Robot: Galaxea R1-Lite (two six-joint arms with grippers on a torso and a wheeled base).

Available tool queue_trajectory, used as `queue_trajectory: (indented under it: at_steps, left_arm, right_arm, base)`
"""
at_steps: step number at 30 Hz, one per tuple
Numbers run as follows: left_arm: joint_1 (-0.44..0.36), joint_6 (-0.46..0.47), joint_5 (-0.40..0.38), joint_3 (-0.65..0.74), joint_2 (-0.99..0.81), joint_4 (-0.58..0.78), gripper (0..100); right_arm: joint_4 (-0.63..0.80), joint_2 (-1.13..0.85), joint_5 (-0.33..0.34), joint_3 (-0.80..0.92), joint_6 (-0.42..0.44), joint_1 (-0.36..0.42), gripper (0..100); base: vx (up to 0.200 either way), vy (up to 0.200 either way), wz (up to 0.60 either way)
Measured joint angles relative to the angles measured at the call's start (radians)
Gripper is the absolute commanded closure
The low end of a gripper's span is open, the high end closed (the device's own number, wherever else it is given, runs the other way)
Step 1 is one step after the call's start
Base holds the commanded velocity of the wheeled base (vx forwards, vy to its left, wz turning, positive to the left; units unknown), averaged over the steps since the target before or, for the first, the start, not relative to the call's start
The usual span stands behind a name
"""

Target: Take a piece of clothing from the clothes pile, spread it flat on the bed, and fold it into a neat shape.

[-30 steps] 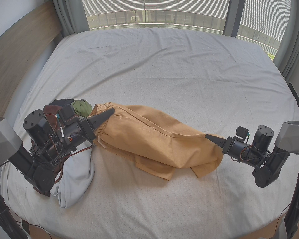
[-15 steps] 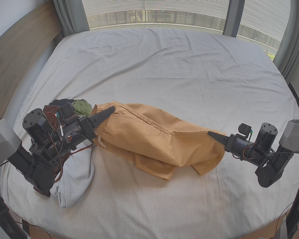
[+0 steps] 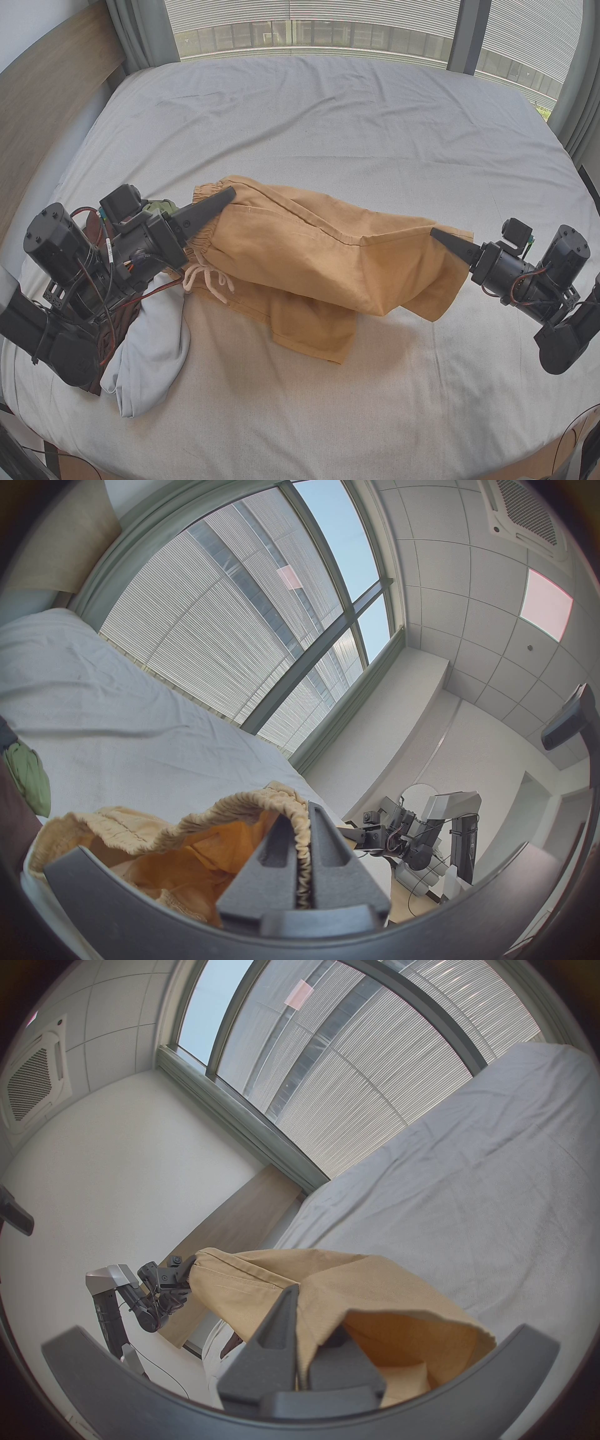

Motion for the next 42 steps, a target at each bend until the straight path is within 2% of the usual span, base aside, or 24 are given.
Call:
queue_trajectory:
  at_steps: [15,24,42]
  left_arm:
    - [-0.007,-0.01,0.004,-0.014,-0.067,0.001,100]
    - [0.018,-0.008,0.024,-0.05,-0.078,0.0,100]
    - [0.09,-0.013,0.026,-0.074,-0.078,0.0,100]
  right_arm:
    - [0.001,-0.11,-0.006,-0.003,-0.003,0.004,100]
    - [0.001,-0.123,-0.016,-0.024,-0.017,-0.01,100]
    - [0.001,-0.141,-0.024,-0.089,-0.012,-0.127,100]
  base:
    - [0.0,0.0,0.0]
    - [0.0,0.0,0.0]
    - [0.0,0.0,0.0]
